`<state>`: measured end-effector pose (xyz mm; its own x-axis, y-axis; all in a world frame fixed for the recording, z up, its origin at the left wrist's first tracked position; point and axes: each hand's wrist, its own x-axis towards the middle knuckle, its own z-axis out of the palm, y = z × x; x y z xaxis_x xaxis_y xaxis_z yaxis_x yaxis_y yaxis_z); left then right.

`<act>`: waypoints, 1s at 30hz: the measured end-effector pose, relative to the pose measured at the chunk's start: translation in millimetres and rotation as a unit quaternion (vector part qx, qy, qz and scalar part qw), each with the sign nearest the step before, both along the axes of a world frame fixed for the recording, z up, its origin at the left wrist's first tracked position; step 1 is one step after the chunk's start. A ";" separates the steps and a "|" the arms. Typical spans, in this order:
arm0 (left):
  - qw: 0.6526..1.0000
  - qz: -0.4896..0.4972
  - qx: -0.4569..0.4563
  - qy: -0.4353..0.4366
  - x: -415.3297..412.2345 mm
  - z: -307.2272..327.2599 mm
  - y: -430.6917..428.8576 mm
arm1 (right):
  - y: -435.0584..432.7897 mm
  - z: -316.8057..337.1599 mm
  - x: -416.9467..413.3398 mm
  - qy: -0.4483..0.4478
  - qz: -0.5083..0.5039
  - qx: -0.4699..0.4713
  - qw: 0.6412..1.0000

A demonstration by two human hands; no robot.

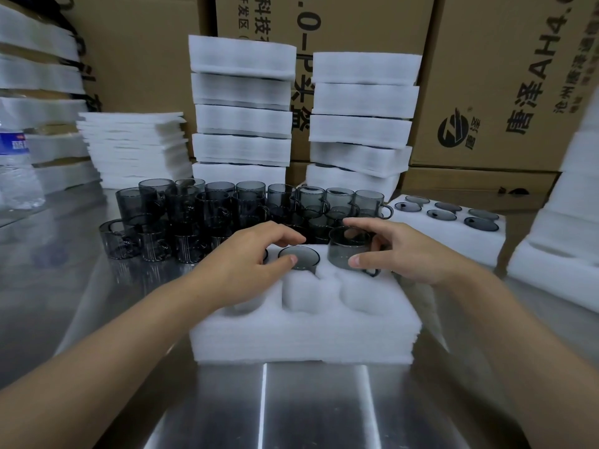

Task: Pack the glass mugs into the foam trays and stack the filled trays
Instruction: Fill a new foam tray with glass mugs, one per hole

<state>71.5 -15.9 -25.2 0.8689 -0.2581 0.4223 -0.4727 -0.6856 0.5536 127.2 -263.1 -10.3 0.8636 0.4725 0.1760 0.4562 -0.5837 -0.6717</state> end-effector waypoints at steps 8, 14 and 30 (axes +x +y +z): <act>1.000 -0.007 0.008 -0.002 -0.4 0.1 0.5 | -1.8 3.3 -0.6 0.025 0.003 -0.016 1.000; 0.999 -0.010 0.034 -0.004 0.4 -0.4 0.3 | -7.1 4.4 -0.4 0.050 0.002 -0.042 0.998; 0.968 -0.129 0.212 0.038 -5.4 4.1 -4.2 | 10.3 -12.5 2.9 0.015 -0.068 0.098 0.993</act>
<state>66.1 -20.1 -21.1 0.7768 -0.6071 0.1673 -0.6274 -0.7233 0.2885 130.1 -252.8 -22.8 0.9230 0.3114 0.2262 0.3608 -0.4954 -0.7902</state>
